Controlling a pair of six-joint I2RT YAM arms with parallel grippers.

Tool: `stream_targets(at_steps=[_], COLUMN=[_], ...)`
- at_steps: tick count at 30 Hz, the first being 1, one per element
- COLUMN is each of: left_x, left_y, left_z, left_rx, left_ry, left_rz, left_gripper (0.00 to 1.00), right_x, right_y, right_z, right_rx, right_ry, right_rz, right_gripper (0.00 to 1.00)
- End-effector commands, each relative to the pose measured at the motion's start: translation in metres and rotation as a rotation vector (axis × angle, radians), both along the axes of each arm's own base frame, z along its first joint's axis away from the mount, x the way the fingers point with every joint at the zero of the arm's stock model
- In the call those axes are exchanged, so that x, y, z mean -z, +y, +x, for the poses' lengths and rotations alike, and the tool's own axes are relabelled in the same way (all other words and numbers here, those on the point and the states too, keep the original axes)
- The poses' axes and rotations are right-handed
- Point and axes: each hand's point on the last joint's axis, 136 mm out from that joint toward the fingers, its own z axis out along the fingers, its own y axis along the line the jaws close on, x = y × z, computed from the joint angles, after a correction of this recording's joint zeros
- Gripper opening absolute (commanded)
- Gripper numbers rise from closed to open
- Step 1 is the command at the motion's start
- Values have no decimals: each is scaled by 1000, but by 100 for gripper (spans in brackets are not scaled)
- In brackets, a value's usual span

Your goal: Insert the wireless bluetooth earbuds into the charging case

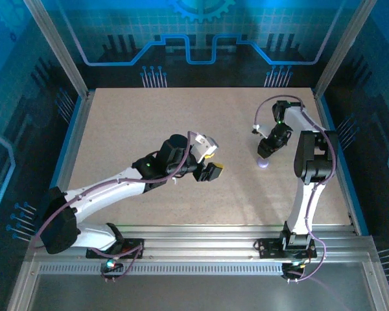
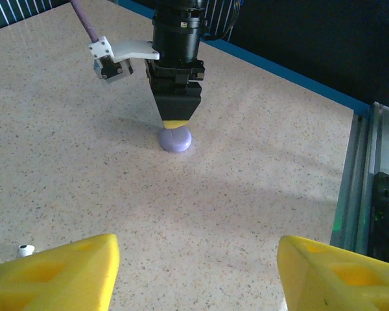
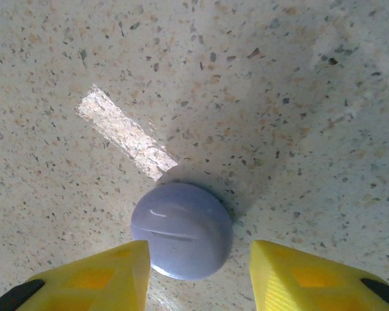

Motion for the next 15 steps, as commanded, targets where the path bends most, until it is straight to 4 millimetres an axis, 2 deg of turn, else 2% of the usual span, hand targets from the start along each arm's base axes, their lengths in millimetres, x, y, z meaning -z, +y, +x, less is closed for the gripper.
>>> stream_targets(at_steps=[1, 5, 8, 11, 15], left_x=[-12, -11, -11, -11, -8], left_y=[0, 6, 15, 30, 61], left_z=[4, 9, 14, 22, 36], left_rx=[-32, -70, -111, -182, -322], left_ry=[-2, 10, 35, 73, 143], left_rz=[-21, -18, -33, -59, -77], left_gripper=[67, 67, 67, 67, 67], right_x=[-10, -29, -48, -65, -82], right_y=[-5, 3, 18, 39, 70], right_z=[7, 12, 12, 8, 1], right_rx=[32, 47, 55, 60, 97], right_ry=[-26, -89, -144, -181, -213], right_rz=[-2, 20, 42, 71, 104], right_gripper=[45, 46, 47, 48, 50])
